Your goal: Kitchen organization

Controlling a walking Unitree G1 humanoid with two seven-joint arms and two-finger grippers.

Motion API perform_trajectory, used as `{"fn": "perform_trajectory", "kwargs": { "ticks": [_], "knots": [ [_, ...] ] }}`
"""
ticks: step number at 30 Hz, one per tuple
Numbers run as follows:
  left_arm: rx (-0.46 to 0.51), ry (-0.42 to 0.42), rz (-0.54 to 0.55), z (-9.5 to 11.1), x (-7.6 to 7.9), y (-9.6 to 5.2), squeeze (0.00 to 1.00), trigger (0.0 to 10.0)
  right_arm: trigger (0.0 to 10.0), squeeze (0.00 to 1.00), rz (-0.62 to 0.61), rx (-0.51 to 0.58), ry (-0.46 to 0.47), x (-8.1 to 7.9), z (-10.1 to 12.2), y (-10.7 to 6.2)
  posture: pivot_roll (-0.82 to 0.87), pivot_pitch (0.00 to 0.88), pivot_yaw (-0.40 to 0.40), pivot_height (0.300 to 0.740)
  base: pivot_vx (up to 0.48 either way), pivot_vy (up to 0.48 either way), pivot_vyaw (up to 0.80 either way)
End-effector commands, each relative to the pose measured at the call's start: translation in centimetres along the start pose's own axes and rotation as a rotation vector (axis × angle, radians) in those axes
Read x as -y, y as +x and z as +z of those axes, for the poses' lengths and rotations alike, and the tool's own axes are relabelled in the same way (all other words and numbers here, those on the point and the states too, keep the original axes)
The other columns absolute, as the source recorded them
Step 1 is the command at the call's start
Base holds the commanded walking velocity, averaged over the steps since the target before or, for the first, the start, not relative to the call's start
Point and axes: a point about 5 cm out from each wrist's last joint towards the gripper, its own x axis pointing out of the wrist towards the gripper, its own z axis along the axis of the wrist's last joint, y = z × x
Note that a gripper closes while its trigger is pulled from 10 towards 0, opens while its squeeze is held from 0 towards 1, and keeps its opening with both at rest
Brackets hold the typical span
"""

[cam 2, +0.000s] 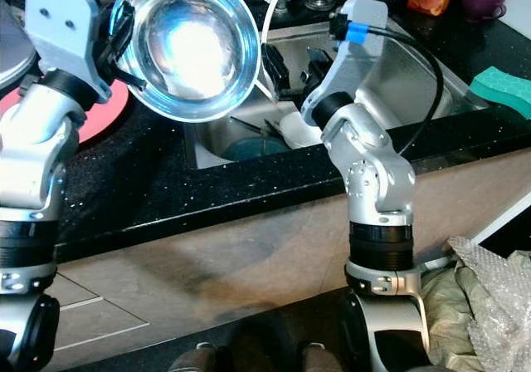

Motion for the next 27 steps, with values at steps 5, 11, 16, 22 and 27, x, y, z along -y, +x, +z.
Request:
{"fn": "perform_trajectory", "kwargs": {
  "ticks": [5, 11, 16, 22, 27],
  "knots": [
    [-0.012, 0.026, 0.008, -0.6, 0.0, -0.2, 0.0, 0.0, 10.0, 0.0, 0.033, 0.034, 0.047, -0.5, 0.7, 0.0, 0.04, 0.106, 0.027, 0.74, 0.0, 0.0, 0.0],
    [0.001, -0.006, 0.021, -0.5, 0.1, -0.1, 0.0, 0.0, 10.0, 0.0, 0.061, 0.013, 0.008, -0.9, 0.4, -0.1, 0.04, 0.107, 0.028, 0.74, 0.0, 0.0, 0.0],
    [0.03, -0.053, 0.019, -0.2, 0.2, -0.1, 0.0, 0.0, 10.0, 0.0, 0.02, -0.059, -0.13, -0.4, -1.2, -0.2, 0.04, 0.113, 0.028, 0.74, 0.0, 0.0, 0.0],
    [0.061, -0.109, -0.002, 0.1, 0.7, -0.2, 0.0, 0.0, 10.0, 0.0, 0.021, -0.066, -0.111, -0.4, -1.4, -0.1, 0.04, 0.114, 0.028, 0.74, 0.0, 0.0, 0.0],
    [0.111, -0.174, -0.023, 0.7, 1.0, -0.1, 0.0, 0.0, 10.0, 0.0, 0.01, -0.07, -0.119, -0.2, -1.5, -0.1, 0.04, 0.117, 0.028, 0.74, 0.0, 0.0, 0.0]
  ]
}}
